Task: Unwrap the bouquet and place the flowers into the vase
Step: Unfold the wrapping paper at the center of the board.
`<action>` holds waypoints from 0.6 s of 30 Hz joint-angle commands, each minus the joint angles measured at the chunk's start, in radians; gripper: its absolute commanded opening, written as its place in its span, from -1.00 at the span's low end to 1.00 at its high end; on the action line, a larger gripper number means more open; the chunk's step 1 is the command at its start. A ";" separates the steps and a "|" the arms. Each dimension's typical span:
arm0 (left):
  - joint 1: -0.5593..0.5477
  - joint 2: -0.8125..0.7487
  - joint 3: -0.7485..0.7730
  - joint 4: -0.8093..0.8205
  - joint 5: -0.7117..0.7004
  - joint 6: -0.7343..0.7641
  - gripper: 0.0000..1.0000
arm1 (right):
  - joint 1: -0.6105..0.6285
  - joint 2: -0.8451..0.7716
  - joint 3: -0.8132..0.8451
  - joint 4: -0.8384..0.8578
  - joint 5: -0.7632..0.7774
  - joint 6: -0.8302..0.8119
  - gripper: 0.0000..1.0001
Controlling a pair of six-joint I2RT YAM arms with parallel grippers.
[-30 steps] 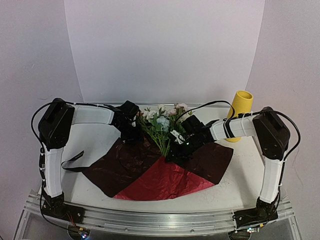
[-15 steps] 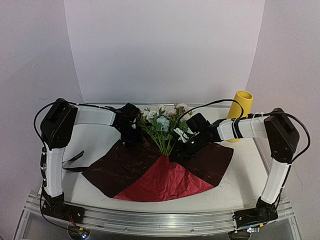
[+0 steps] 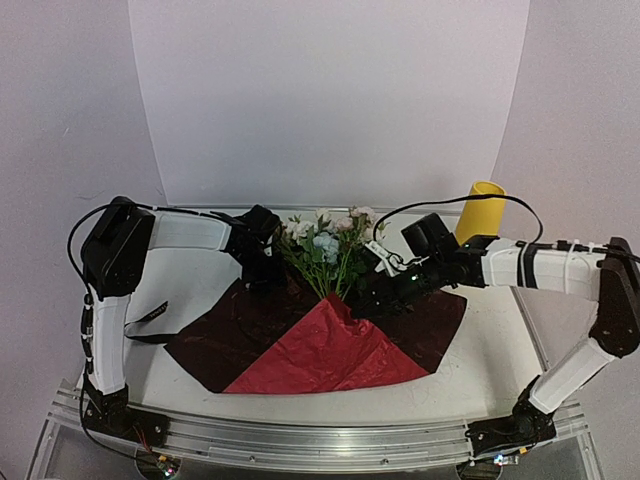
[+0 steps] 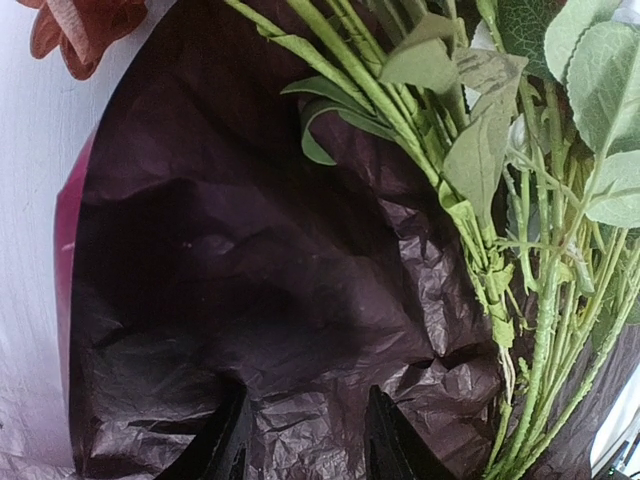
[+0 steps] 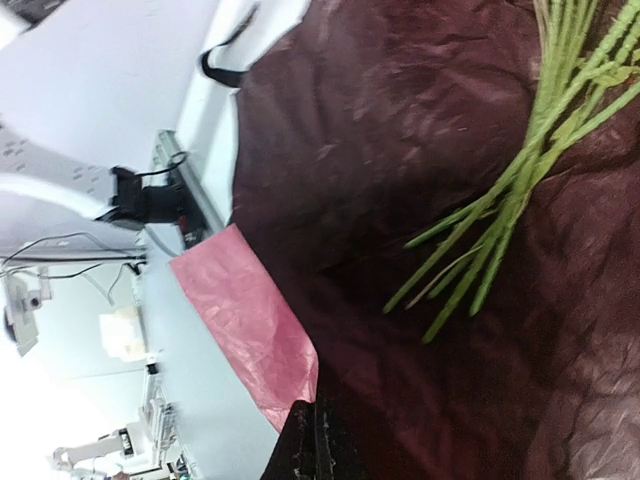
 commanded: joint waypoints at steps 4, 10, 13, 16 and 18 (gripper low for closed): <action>-0.003 -0.089 -0.018 0.000 0.010 -0.002 -0.20 | 0.020 -0.204 -0.096 -0.061 -0.048 0.052 -0.91; -0.023 -0.163 -0.060 0.000 0.012 -0.037 -0.19 | 0.033 -0.312 -0.155 -0.072 -0.056 0.077 -0.93; -0.055 -0.213 -0.082 0.000 0.016 -0.063 -0.19 | 0.049 -0.350 -0.181 -0.077 -0.058 0.088 -0.94; -0.106 -0.276 -0.117 -0.001 0.008 -0.110 -0.19 | 0.071 -0.393 -0.206 -0.086 -0.060 0.115 -0.91; -0.143 -0.319 -0.142 -0.002 0.001 -0.147 -0.18 | 0.089 -0.429 -0.218 -0.098 -0.057 0.132 -0.74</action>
